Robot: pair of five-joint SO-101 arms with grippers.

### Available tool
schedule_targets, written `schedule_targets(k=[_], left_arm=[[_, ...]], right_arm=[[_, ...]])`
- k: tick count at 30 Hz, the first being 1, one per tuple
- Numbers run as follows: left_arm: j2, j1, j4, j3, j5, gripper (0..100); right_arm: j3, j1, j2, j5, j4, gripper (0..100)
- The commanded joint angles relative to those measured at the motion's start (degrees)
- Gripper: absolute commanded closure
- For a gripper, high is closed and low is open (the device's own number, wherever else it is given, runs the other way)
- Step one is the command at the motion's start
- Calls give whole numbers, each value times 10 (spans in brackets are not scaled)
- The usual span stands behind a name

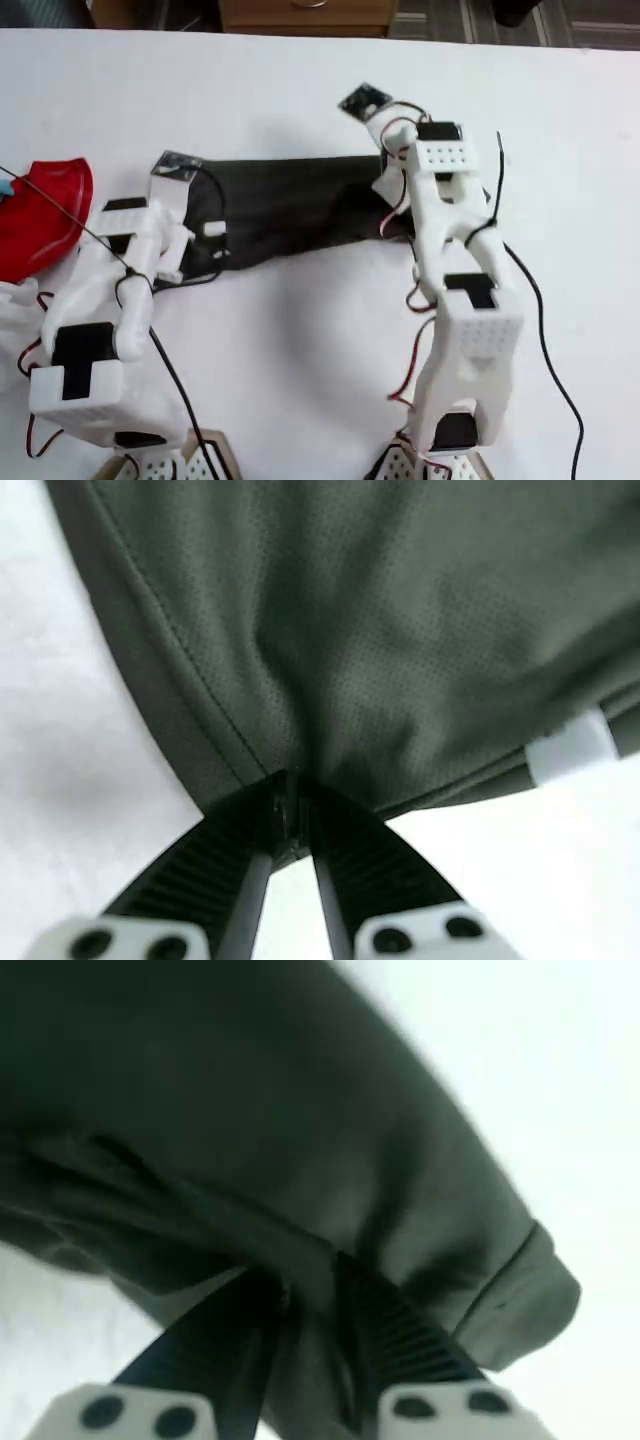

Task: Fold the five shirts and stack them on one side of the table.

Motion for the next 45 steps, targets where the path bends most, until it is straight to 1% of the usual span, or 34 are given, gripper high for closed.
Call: schedule_targets(k=[1,3,4,9,11,14,16,17,19,22,27,31,35,41,45], left_arm=[[1,-5,-7,1,4,974],[1,-5,-7,1,4,974],[1,-6,-7,1,4,974],[1,-6,-7,1,4,974],[1,-6,-7,1,4,974],[1,-6,-7,1,4,974],[1,-5,-7,1,4,974],[1,-5,-7,1,4,974],[1,-5,-7,1,4,974],[1,-5,-7,1,4,974],[1,-6,-7,1,4,974],[1,-6,-7,1,4,974],[1,-6,-7,1,4,974],[1,-6,-7,1,4,974],[1,-6,-7,1,4,974]], right_arm=[[-105,5,59,-77,7,810],[-154,5,90,-109,21,756],[-179,5,100,-121,35,746],[-290,5,109,-134,116,745],[-337,5,109,-133,167,753],[-401,0,109,-132,259,831],[-425,-5,114,-132,305,936],[-427,-8,116,-132,311,991],[-412,-15,122,-132,308,957],[-402,-42,151,-132,284,982],[-407,-93,223,-136,255,980],[-434,-117,231,-137,234,980],[-484,-123,235,-137,234,980],[-495,-116,230,-137,236,980],[-495,-107,203,-137,277,980]])
